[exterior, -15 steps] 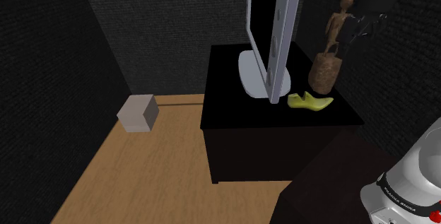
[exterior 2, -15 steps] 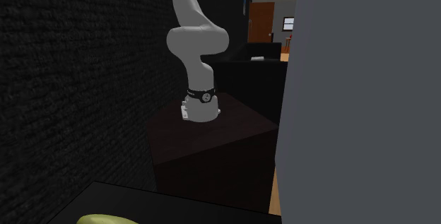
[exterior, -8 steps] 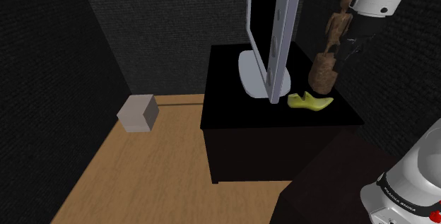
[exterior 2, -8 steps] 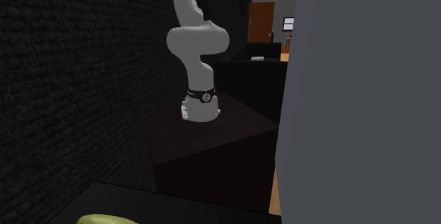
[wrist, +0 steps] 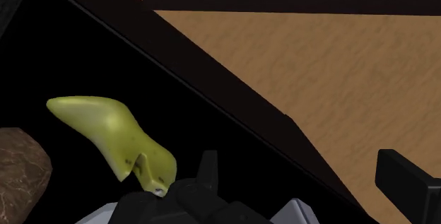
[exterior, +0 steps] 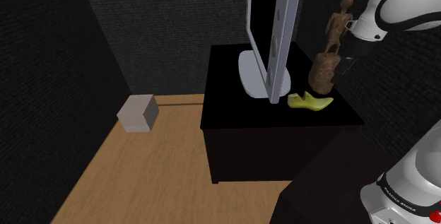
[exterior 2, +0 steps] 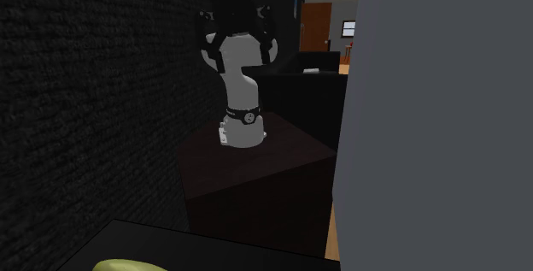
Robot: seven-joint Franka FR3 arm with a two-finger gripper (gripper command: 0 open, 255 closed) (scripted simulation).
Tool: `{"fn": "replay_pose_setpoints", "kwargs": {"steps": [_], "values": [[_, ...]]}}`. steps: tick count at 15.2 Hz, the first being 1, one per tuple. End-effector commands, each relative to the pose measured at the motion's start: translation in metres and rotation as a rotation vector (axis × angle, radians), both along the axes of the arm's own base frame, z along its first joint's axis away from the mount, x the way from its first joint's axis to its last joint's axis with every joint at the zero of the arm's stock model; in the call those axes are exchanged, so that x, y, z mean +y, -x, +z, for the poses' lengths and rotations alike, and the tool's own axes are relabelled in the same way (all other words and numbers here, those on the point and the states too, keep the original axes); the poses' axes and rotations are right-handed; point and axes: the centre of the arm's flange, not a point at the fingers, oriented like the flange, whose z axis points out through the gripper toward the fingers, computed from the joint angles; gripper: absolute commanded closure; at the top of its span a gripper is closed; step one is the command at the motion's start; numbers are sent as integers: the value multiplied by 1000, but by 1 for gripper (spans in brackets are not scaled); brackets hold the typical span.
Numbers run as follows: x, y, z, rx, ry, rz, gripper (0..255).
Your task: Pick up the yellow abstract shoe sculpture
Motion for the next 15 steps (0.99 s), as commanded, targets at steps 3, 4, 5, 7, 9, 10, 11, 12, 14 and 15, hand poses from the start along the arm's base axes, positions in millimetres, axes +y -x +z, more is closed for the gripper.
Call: {"fn": "replay_pose_setpoints", "kwargs": {"steps": [3,4,5,7,9,10,11,12,14,15], "values": [[-32,-6,-29,-88,-11,51,0],[-41,-10,-38,-100,-12,64,0],[-49,-14,-48,-111,-14,78,0],[-65,-23,-67,-134,-17,105,0],[-82,-32,-87,-157,-21,131,0],[-89,-37,-96,-168,-23,145,0],[-97,-43,-105,-180,-24,158,0],[-105,-48,-115,-191,-26,172,0],[-120,-60,-133,-214,-29,198,0],[-128,-66,-143,-225,-31,212,0]]}}
